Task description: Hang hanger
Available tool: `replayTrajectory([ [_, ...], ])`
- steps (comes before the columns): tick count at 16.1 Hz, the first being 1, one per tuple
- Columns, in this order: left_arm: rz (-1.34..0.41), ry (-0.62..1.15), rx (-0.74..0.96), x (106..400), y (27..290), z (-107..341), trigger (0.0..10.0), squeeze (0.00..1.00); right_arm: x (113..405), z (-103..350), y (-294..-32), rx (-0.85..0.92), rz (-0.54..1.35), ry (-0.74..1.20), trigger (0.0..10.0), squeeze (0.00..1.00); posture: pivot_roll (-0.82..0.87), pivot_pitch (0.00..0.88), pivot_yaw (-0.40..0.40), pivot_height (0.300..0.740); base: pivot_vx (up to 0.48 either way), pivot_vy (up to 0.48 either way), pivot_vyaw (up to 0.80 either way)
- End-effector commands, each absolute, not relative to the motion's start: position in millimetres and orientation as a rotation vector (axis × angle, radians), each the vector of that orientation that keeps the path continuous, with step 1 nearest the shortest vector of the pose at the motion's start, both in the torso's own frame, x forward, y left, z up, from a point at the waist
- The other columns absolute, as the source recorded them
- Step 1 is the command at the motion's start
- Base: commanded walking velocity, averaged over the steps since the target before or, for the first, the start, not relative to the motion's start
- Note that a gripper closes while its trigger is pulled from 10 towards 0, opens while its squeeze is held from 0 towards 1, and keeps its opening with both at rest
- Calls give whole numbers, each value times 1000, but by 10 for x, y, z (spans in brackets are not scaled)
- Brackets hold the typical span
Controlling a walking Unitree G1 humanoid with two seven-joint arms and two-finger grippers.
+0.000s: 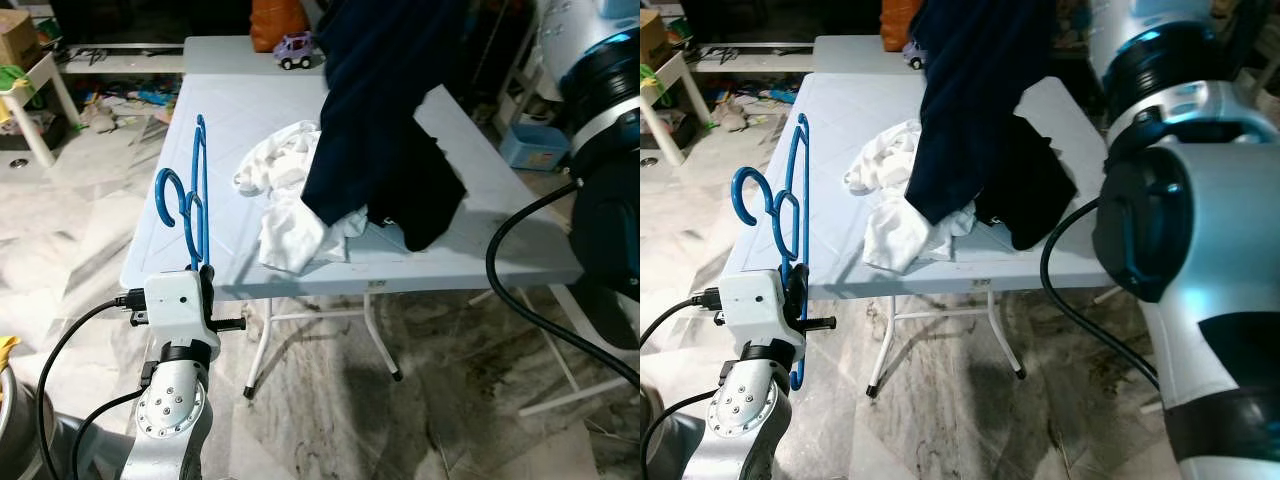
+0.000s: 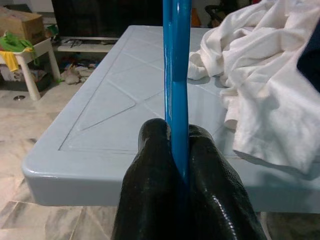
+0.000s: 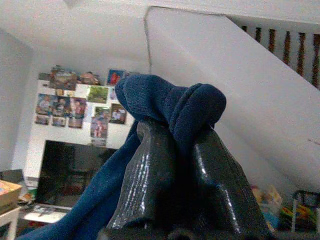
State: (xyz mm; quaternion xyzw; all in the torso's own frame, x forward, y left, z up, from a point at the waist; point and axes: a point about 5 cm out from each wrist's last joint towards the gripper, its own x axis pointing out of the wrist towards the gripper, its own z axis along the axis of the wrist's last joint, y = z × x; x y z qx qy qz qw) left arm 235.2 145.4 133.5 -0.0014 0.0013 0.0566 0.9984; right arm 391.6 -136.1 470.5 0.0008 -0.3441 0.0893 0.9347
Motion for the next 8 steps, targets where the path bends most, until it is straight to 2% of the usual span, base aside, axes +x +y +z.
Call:
replayTrajectory([
  [1,107,-18,-7,2357,1414,1374,10000,0,3977,4559,-1394,4,184,-664,10000,0,72,5,-86,740,0,0,0],
  [4,95,-20,-7,2375,1391,1379,10000,0,4197,3769,-1196,-93,318,-420,10000,0,73,9,-80,740,0,0,0],
  [5,92,-16,-7,2383,1399,1376,10000,0,4257,3068,-1060,-223,416,-201,10000,0,73,11,-74,740,0,0,0],
  [6,90,-14,-8,2387,1403,1372,10000,0,4248,2775,-1025,-268,452,-112,10000,0,73,10,-70,740,0,0,0],
  [7,84,-11,-7,2391,1401,1370,10000,0,4213,2485,-992,-286,504,-33,10000,1000,74,11,-67,740,0,0,0],
  [8,75,-9,-6,2395,1392,1368,10000,0,4149,2211,-932,-329,589,33,10000,1000,78,11,-63,740,0,0,0],
])
